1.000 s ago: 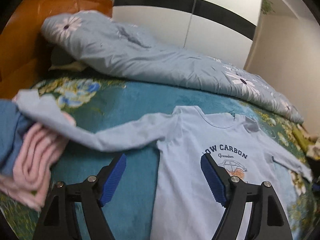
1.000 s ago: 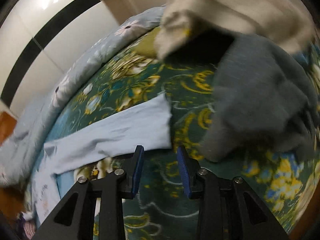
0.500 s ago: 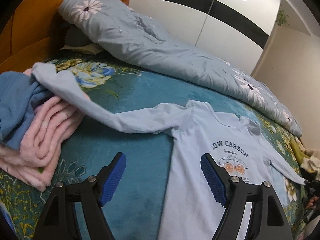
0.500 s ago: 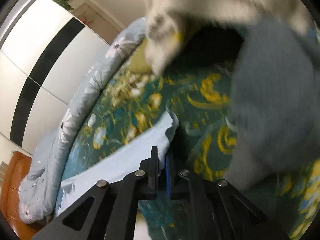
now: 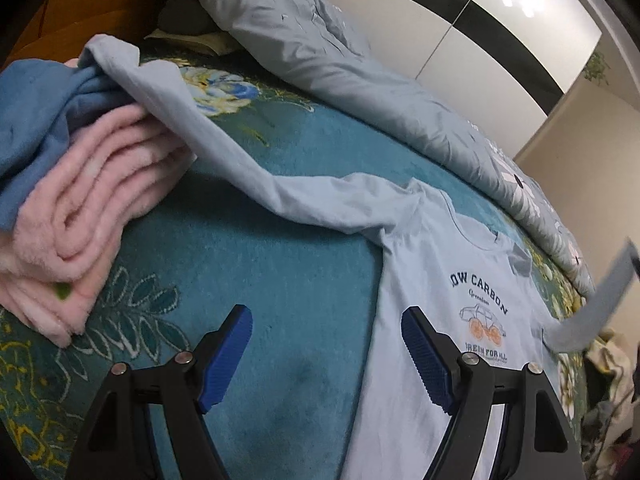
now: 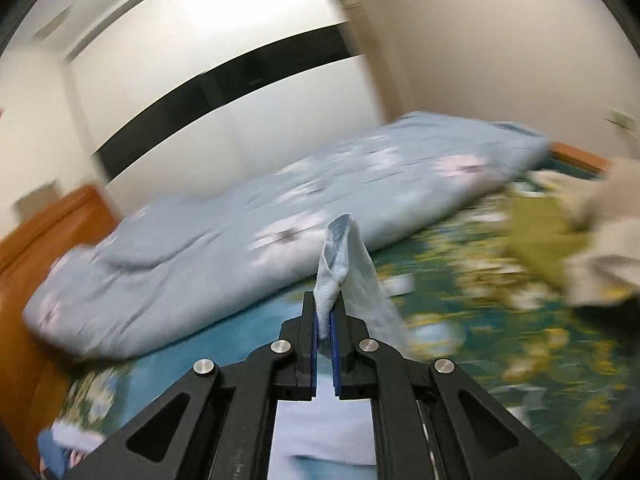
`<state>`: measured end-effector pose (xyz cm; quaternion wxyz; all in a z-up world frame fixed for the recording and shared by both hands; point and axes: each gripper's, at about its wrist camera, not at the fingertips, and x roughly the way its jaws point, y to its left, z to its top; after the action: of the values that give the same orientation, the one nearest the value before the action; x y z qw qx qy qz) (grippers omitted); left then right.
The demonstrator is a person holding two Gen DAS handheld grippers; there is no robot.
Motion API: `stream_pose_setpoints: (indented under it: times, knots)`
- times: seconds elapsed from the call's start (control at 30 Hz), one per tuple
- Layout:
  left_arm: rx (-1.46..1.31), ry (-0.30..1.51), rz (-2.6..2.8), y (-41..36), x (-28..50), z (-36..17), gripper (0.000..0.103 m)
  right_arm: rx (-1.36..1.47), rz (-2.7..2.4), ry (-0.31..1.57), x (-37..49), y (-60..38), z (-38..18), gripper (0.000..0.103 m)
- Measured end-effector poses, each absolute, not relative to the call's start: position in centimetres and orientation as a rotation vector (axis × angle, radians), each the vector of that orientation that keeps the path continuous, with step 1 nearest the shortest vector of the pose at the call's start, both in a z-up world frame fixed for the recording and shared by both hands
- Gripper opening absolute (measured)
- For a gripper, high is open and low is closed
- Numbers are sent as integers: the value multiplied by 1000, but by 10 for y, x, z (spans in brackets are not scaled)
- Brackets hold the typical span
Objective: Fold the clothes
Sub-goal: 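Grasp a sleeve with the right gripper and fold it across the shirt front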
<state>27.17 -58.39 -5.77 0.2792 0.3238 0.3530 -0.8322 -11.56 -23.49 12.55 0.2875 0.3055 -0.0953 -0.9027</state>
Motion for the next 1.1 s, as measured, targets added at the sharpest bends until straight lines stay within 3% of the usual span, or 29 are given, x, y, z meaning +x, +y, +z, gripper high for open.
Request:
stream_pose_setpoints:
  times: [0.2,0.4,0.77,0.8,0.9,1.1]
  knots:
    - [862,959,-2236,-590,287,-56,80,893,-2182,-119,-69,-381,86,5]
    - [854,984,-2207,-603,305,-59,80,1046,-2023,13,-21,-479,12,5]
    - [868,1019,-2176,-612,317,-66,80,1157,-1870,190,38,-532,-57,9]
    - [869,1016,-2176,-612,316,-66,80,1162,-1855,198,38,-532,-60,11]
    - [864,1002,-2171,-617,314,-63,80,1224,-1738,182,35,-531,-70,43]
    - [751,1034,-2129,-653,312,-46,80,1114,-1750,98,48,-478,-46,45]
